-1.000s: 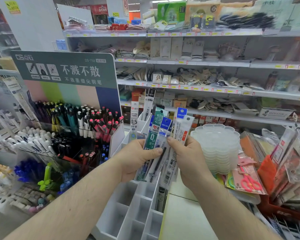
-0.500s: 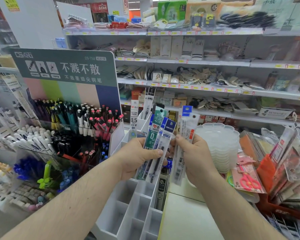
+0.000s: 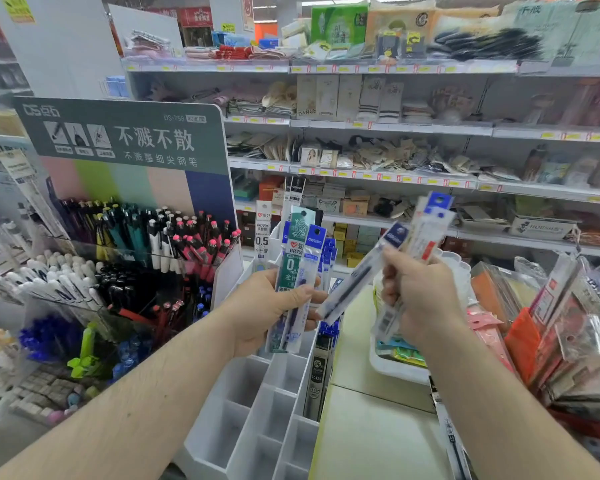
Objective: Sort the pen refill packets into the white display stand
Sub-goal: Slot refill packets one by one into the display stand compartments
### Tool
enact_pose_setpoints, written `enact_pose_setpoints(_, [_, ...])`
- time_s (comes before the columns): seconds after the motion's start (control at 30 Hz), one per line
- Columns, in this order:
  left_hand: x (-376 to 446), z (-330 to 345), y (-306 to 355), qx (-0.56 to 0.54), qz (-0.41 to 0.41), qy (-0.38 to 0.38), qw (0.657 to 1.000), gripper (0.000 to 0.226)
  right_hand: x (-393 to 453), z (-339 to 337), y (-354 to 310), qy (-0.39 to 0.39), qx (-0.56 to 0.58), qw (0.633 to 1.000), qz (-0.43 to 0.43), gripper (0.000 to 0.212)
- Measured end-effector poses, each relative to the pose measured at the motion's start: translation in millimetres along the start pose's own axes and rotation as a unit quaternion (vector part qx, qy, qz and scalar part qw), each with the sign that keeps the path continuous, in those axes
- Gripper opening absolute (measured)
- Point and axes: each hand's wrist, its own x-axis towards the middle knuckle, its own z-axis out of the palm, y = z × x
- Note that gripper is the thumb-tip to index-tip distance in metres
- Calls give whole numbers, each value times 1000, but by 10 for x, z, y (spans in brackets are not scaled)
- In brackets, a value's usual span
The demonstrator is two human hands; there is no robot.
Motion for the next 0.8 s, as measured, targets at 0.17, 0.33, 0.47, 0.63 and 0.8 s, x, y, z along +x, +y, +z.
enact_pose_setpoints(0.17, [-21,27,29,6,7,14,1000,11,205,-211,-23,83,-15,994,-76,10])
enact_pose_setpoints(0.33, [-22,58,41,35,1,19,999,14,425,-336,245,117,-122,981,-91,10])
enact_pose_setpoints(0.47, [-37,94,39,46,-12,22,999,14,576,-400,434,127,-171,974,-75,10])
enact_pose_setpoints(0.63, [-51,128,31,49,-28,24,998,13,743,-414,545,138,-191,970,-66,12])
enact_pose_setpoints(0.8, [-43,153,-69,46,-56,25,997,13,915,-291,621,120,-196,973,-38,9])
